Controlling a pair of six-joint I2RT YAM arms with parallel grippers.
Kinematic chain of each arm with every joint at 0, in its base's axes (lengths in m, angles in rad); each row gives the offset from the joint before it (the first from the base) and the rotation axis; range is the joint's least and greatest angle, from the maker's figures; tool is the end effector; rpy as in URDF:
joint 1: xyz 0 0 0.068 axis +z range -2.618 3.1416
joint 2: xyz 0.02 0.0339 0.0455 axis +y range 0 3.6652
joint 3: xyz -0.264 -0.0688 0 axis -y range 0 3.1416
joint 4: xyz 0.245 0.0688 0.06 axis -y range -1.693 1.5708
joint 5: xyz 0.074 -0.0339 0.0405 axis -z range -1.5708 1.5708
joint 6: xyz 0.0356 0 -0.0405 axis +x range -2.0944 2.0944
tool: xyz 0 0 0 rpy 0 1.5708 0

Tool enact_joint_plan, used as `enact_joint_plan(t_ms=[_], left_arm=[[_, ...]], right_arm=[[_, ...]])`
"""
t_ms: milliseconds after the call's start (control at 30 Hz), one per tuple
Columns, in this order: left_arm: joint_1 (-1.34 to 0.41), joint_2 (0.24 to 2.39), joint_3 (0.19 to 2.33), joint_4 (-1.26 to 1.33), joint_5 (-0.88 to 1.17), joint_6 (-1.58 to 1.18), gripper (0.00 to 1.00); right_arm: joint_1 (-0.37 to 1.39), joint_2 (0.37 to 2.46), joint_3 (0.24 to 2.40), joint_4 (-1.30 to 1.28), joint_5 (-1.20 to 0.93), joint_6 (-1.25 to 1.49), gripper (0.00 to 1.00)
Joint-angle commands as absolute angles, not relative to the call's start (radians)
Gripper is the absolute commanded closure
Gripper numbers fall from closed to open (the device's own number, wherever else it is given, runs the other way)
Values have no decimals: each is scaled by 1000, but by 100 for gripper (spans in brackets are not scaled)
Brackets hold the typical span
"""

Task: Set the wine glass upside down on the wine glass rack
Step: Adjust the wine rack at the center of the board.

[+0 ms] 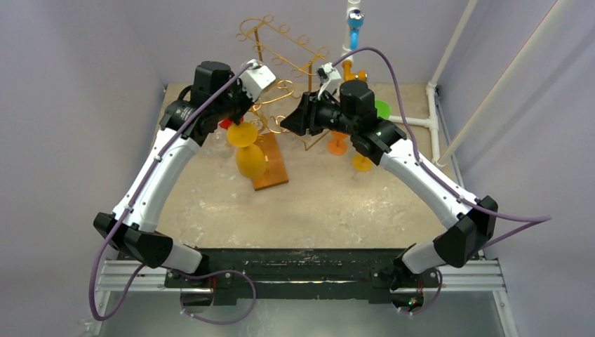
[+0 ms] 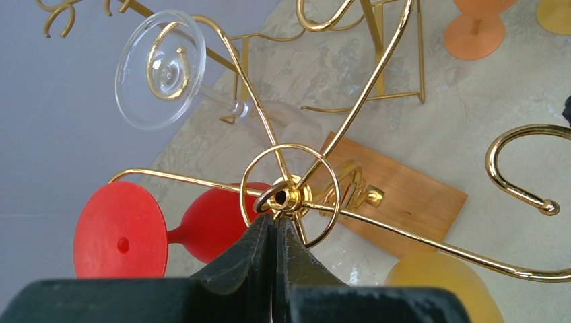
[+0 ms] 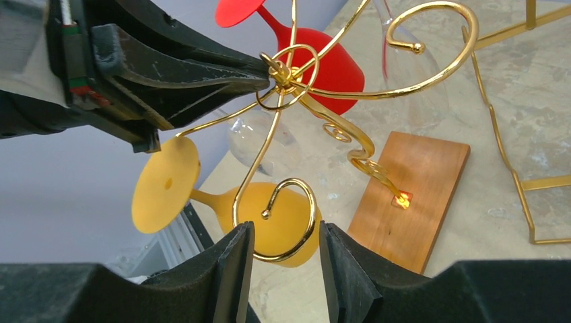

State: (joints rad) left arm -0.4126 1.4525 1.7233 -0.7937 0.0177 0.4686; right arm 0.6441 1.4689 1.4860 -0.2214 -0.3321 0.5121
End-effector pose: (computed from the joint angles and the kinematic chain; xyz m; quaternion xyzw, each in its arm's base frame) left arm 0.2781 -0.1224 0.4443 0.3733 0.7812 0.0063 0.5003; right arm 0.2669 0.2149 0.4185 -0.1546 0.7563 0.4476 0.4514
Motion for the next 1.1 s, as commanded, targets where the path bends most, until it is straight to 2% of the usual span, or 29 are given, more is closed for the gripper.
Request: enact_joint_plan(t_ms=[0, 400, 567, 933, 1000, 1067], left_arm=[[-406, 1431, 1733, -789, -23, 475, 100], [-407, 1442, 1714, -758, -30, 482, 100], [-407, 1441, 1700, -744, -41, 497, 100], [-405, 1436, 1688, -735, -44, 507, 100], [-405, 1434, 1688, -735, -44, 510, 100], [-405, 1432, 1689, -739, -48, 512, 100]], right_arm=[[648, 1477, 1487, -191, -327, 496, 53], [713, 1505, 1416, -74, -391, 598, 73], [736, 1498, 1379, -35, -388, 632, 76], [795, 1499, 1355, -5, -374, 670, 75], [795, 1498, 1356, -5, -373, 673, 71], [796, 1491, 1359, -11, -365, 675, 63]])
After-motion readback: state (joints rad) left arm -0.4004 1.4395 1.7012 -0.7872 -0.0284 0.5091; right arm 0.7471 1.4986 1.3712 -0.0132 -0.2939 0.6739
